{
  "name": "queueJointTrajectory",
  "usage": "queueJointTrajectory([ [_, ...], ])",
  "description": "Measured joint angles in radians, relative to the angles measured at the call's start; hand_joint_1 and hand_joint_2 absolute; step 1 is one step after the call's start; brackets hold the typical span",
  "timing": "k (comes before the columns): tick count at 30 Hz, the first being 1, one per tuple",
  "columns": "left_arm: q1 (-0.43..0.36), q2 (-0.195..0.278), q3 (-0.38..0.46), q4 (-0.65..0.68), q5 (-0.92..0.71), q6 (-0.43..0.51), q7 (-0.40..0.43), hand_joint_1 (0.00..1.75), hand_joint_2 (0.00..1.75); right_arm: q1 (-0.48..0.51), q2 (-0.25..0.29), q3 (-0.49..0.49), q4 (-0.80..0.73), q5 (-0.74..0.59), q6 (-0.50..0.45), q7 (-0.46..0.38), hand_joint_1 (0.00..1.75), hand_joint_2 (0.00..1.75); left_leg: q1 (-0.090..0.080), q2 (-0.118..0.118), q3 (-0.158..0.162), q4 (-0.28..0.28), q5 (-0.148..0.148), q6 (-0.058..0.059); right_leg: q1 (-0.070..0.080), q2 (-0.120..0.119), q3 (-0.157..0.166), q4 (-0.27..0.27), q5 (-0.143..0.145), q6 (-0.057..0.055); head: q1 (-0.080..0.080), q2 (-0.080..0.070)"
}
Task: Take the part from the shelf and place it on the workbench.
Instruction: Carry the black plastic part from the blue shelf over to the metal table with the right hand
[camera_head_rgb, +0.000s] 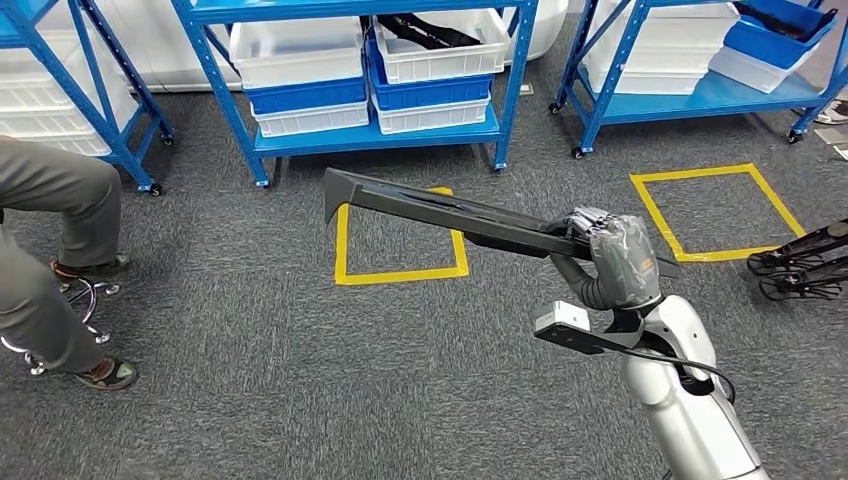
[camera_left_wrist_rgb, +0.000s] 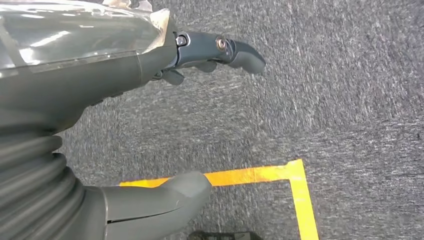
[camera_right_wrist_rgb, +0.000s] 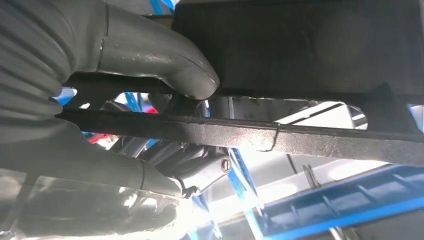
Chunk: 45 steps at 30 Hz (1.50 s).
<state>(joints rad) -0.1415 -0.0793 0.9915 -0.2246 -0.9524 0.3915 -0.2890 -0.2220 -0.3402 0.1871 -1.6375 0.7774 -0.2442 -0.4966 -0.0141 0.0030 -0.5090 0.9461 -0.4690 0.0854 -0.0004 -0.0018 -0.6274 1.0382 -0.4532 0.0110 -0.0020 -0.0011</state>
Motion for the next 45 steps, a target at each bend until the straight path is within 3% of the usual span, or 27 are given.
queueJointTrajectory([
  [2,0.001,-0.003,0.000,0.000,0.000,0.001,-0.004,0.00,1.75,-0.002,-0.003,-0.002,0.000,-0.001,0.000,0.001,1.75,1.75,0.005,0.003,-0.021,-0.006,0.023,-0.003,-0.005,0.002,-0.043,0.119,-0.082,-0.005,0.001,0.000],
  [3,0.002,-0.004,0.000,0.000,0.000,0.002,-0.006,0.00,1.75,-0.002,-0.004,-0.003,0.000,-0.001,0.001,0.002,1.75,1.75,0.007,0.004,-0.032,-0.005,0.033,-0.007,-0.010,0.002,-0.061,0.186,-0.110,0.001,0.001,0.000],
  [4,0.003,-0.006,0.000,0.000,0.001,0.002,-0.007,0.00,1.75,-0.002,-0.004,-0.004,0.000,-0.002,0.001,0.002,1.75,1.75,0.008,0.005,-0.044,-0.004,0.043,-0.011,-0.015,0.002,-0.071,0.235,-0.118,0.012,0.001,0.000],
  [5,0.004,-0.008,0.000,0.000,0.001,0.003,-0.008,0.00,1.75,-0.002,-0.004,-0.004,0.000,-0.002,0.002,0.003,1.75,1.75,0.011,0.006,-0.055,-0.002,0.051,-0.016,-0.021,0.001,-0.065,0.255,-0.106,0.028,0.001,0.000],
  [6,0.005,-0.009,0.000,0.000,0.002,0.004,-0.009,0.00,1.75,-0.002,-0.004,-0.004,0.000,-0.002,0.002,0.003,1.75,1.75,0.014,0.006,-0.066,0.002,0.058,-0.022,-0.027,0.001,-0.040,0.235,-0.081,0.045,0.001,0.000],
  [7,0.005,-0.010,0.000,0.000,0.002,0.004,-0.010,0.00,1.75,-0.003,-0.004,-0.004,0.000,-0.003,0.003,0.003,1.75,1.75,0.017,0.006,-0.077,0.010,0.063,-0.028,-0.034,0.000,0.004,0.176,-0.056,0.060,0.001,0.000],
  [8,0.006,-0.009,0.000,0.000,0.004,0.005,-0.011,0.00,1.75,-0.005,-0.004,-0.004,0.000,-0.003,0.003,0.003,1.75,1.75,0.019,0.006,-0.090,0.022,0.064,-0.035,-0.038,0.000,0.059,0.100,-0.047,0.068,0.003,0.000],
  [9,0.006,-0.009,0.000,0.000,0.006,0.006,-0.012,0.00,1.75,-0.008,-0.003,-0.004,0.000,-0.004,0.003,0.003,1.75,1.75,0.018,0.006,-0.102,0.035,0.066,-0.041,-0.038,0.001,0.103,0.031,-0.050,0.068,0.004,0.000],
  [11,0.007,-0.008,0.000,0.000,0.009,0.007,-0.015,0.00,1.75,-0.013,-0.002,-0.003,0.000,-0.005,0.004,0.003,1.75,1.75,0.013,0.004,-0.122,0.056,0.070,-0.049,-0.034,0.004,0.140,-0.037,-0.072,0.056,0.005,0.000],
  [14,0.013,-0.007,0.001,0.000,0.011,0.009,-0.017,0.00,1.75,-0.015,0.002,-0.002,0.000,-0.007,0.010,0.002,1.75,1.75,0.020,0.001,-0.143,0.081,0.061,-0.059,-0.042,0.004,0.125,-0.034,-0.068,0.026,0.000,0.000],
  [15,0.015,-0.007,0.001,0.000,0.011,0.009,-0.017,0.00,1.75,-0.018,0.002,-0.001,0.000,-0.008,0.012,0.002,1.75,1.75,0.024,0.000,-0.157,0.112,0.035,-0.064,-0.043,0.003,0.121,-0.034,-0.063,0.014,0.000,0.000],
  [17,0.018,-0.008,0.001,0.000,0.011,0.009,-0.018,0.00,1.75,-0.022,0.004,0.000,0.000,-0.012,0.016,0.000,1.75,1.75,0.027,-0.002,-0.206,0.233,-0.045,-0.073,-0.039,0.002,0.109,-0.033,-0.053,-0.006,-0.001,0.000],
  [19,0.019,-0.008,0.001,0.000,0.011,0.009,-0.019,0.00,1.75,-0.024,0.005,0.002,0.000,-0.016,0.018,0.000,1.75,1.75,0.028,-0.002,-0.247,0.349,-0.095,-0.077,-0.035,0.002,0.097,-0.033,-0.046,-0.014,-0.001,0.000],
  [20,0.020,-0.008,0.001,0.000,0.011,0.009,-0.019,0.00,1.75,-0.024,0.006,0.002,0.000,-0.016,0.018,0.000,1.75,1.75,0.028,-0.002,-0.243,0.359,-0.091,-0.075,-0.032,0.002,0.094,-0.032,-0.044,-0.015,-0.001,0.000],
  [21,0.021,-0.008,0.001,0.000,0.011,0.010,-0.019,0.00,1.75,-0.024,0.006,0.003,0.000,-0.017,0.018,0.000,1.75,1.75,0.028,-0.002,-0.219,0.330,-0.070,-0.072,-0.031,0.002,0.093,-0.032,-0.042,-0.015,-0.001,0.000],
  [23,0.020,-0.007,0.001,0.000,0.010,0.011,-0.021,0.00,1.75,-0.027,0.006,0.003,0.001,-0.017,0.018,0.000,1.75,1.75,0.025,-0.006,-0.132,0.191,-0.016,-0.056,-0.028,0.002,0.094,-0.032,-0.040,-0.014,-0.001,0.000],
  [25,0.020,-0.005,0.001,0.000,0.009,0.013,-0.023,0.00,1.75,-0.030,0.006,0.004,0.001,-0.017,0.018,0.000,1.75,1.75,0.019,-0.009,-0.072,0.090,0.007,-0.044,-0.024,0.002,0.092,-0.034,-0.036,-0.008,0.000,0.000],
  [28,0.020,-0.003,0.001,0.000,0.008,0.017,-0.024,0.00,1.75,-0.033,0.006,0.004,0.001,-0.017,0.018,0.000,1.75,1.75,0.014,-0.006,-0.061,0.057,0.013,-0.037,-0.022,0.002,0.086,-0.039,-0.030,0.007,-0.001,0.000],
  [30,0.019,-0.004,0.001,0.000,0.009,0.018,-0.024,0.00,1.75,-0.036,0.005,0.004,0.001,-0.018,0.017,0.000,1.75,1.75,0.017,-0.002,-0.054,0.032,0.028,-0.027,-0.018,0.002,0.067,-0.009,-0.049,0.008,0.000,0.000],
  [33,0.019,-0.006,0.001,0.000,0.009,0.018,-0.025,0.00,1.75,-0.038,0.004,0.004,0.003,-0.018,0.017,0.000,1.75,1.75,0.016,0.002,-0.055,0.019,0.039,-0.019,-0.019,0.003,-0.021,0.174,-0.127,0.000,0.001,0.000],
  [35,0.020,-0.007,0.001,0.000,0.009,0.018,-0.025,0.00,1.75,-0.035,0.004,0.004,0.006,-0.017,0.017,0.000,1.75,1.75,0.015,0.002,-0.059,0.022,0.040,-0.020,-0.022,0.002,-0.056,0.246,-0.143,0.010,0.001,0.000],
  [36,0.020,-0.008,0.001,0.000,0.009,0.018,-0.025,0.00,1.75,-0.035,0.004,0.004,0.007,-0.017,0.017,0.000,1.75,1.75,0.015,0.001,-0.060,0.025,0.040,-0.021,-0.023,0.002,-0.044,0.222,-0.126,0.020,0.002,0.000],
  [38,0.020,-0.010,0.001,0.000,0.008,0.018,-0.025,0.00,1.75,-0.037,0.004,0.004,0.008,-0.017,0.017,-0.001,1.75,1.75,0.016,0.000,-0.065,0.038,0.036,-0.028,-0.029,0.000,0.025,0.085,-0.070,0.039,0.002,0.000],
  [39,0.020,-0.011,0.001,0.000,0.008,0.018,-0.025,0.00,1.75,-0.038,0.004,0.004,0.008,-0.017,0.016,-0.001,1.75,1.75,0.014,-0.001,-0.069,0.048,0.032,-0.033,-0.030,0.001,0.055,0.022,-0.048,0.040,0.002,0.000],
  [41,0.020,-0.011,0.001,0.000,0.008,0.018,-0.024,0.00,1.75,-0.038,0.004,0.004,0.008,-0.016,0.014,-0.002,1.75,1.75,0.009,-0.002,-0.079,0.060,0.029,-0.044,-0.027,0.003,0.076,-0.028,-0.032,0.029,0.001,0.000],
  [43,0.021,-0.010,0.001,0.000,0.006,0.018,-0.021,0.00,1.75,-0.036,0.003,0.004,0.009,-0.014,0.013,-0.004,1.75,1.75,0.009,-0.003,-0.086,0.063,0.032,-0.052,-0.027,0.005,0.072,-0.026,-0.025,0.017,0.001,0.000],
  [45,0.021,-0.010,0.001,0.000,0.005,0.019,-0.019,0.00,1.75,-0.036,0.003,0.005,0.009,-0.011,0.012,-0.004,1.75,1.75,0.015,-0.004,-0.098,0.089,0.011,-0.063,-0.033,0.005,0.070,-0.027,-0.019,0.005,0.000,0.000],
])
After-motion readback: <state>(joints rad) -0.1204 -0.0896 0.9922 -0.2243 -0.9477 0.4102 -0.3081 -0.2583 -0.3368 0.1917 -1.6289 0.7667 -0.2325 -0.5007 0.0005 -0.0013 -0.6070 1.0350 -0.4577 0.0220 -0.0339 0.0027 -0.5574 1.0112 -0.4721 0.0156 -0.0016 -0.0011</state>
